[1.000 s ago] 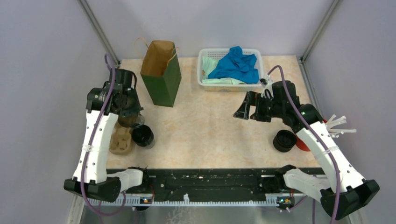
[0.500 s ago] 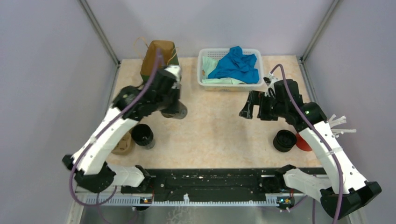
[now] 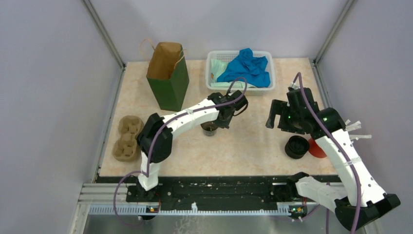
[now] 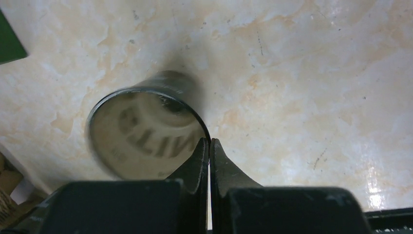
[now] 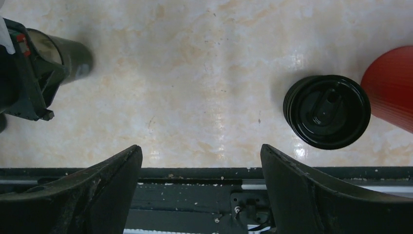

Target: Pack the takeout coffee

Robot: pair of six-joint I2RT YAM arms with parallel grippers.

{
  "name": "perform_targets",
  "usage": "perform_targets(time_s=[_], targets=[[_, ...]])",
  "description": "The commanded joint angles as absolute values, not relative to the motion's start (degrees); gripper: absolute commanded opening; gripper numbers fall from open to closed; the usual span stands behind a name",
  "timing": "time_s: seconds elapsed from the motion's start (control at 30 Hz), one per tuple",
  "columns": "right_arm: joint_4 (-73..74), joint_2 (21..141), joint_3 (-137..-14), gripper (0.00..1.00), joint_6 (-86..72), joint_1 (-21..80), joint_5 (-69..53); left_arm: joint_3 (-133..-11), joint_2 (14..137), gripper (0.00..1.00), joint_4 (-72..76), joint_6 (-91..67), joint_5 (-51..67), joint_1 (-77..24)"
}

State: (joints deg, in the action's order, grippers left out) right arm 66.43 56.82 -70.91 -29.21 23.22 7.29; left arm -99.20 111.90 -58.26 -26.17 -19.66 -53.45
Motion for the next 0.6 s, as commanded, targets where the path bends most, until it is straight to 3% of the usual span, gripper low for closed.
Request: perform_targets(time_s=[0.0,0.57], targets=[[70.0,57.4,-70.0,0.89,-33.0,23.7,10.8,-102.6,113.5,0.00,-54.2,-24.2,-20.8,-53.5],[72.3,56.3,-66.8,0.83,-34.3,23.6,13.1,-102.1,112.5,0.03,-52.7,-22.9,-17.4,-53.8]])
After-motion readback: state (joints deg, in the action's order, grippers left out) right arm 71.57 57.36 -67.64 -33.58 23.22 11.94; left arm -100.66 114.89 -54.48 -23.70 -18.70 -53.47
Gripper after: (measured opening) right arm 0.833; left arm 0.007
